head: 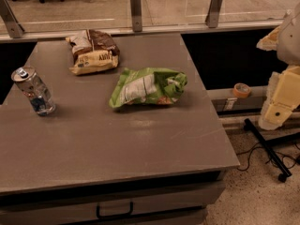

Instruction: Move redbull can near brown chip bag

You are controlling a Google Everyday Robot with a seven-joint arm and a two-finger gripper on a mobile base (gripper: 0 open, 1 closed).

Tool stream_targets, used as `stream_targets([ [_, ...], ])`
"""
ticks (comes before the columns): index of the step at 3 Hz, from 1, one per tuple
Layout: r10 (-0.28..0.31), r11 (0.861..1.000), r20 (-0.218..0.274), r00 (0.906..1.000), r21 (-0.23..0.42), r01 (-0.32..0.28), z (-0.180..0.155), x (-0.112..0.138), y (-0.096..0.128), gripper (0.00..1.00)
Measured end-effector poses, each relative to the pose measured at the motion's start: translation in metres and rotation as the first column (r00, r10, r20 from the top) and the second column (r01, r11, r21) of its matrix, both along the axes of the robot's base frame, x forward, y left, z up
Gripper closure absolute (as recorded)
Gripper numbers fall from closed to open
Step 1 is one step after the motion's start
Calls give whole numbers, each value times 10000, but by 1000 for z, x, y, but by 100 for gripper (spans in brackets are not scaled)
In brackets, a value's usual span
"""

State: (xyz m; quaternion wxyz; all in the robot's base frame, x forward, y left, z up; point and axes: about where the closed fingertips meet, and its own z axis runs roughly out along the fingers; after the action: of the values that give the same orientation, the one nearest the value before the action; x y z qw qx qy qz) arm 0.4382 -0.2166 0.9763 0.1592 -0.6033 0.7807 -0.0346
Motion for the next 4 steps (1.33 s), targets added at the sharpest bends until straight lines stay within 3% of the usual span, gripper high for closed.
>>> stream_targets([
  [2, 1, 9995, 63, 10000, 301, -3, 2, 1, 4, 0],
  [3, 348, 9895, 39, 9994, 1399, -350, 1, 2, 28, 0],
  [4, 989, 9313, 302, 9946, 3494, -1032, -7, 11, 87, 0],
])
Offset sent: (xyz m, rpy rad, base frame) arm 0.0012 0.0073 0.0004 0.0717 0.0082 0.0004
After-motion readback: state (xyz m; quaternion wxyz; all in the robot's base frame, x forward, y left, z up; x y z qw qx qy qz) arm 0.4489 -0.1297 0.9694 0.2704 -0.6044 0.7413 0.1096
